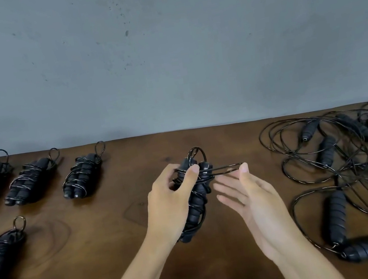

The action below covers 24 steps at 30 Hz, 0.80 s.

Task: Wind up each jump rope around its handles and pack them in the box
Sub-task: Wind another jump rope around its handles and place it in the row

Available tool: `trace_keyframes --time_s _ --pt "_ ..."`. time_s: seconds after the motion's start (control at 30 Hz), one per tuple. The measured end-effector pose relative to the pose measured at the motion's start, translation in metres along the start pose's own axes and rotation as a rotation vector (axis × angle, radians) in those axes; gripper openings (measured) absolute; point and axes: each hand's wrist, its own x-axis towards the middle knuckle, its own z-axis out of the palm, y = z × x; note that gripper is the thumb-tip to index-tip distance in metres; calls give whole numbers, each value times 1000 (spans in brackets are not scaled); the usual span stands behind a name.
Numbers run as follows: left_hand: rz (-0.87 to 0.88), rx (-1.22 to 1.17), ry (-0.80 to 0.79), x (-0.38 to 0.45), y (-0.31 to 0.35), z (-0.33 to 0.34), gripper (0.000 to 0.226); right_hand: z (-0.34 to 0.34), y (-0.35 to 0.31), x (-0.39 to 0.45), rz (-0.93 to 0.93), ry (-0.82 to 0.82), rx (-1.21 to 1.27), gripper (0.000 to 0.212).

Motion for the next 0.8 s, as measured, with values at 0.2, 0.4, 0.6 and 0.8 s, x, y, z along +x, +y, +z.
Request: trace_keyframes --time_s 0.2,0.4,0.6,0.8 --pt "-8 143 -18 -13 -2 19 20 -15 -7 10 -53 76 41 27" --pt "-13 255 -62 -22 1 24 19 -30 -6 17 -211 148 -145 9" --pt "23 457 -78 -26 6 27 28 -53 -23 19 -430 -45 -635 14" --pt "70 657 -82 -31 7 44 33 -72 -43 33 -588 -245 -1240 25"
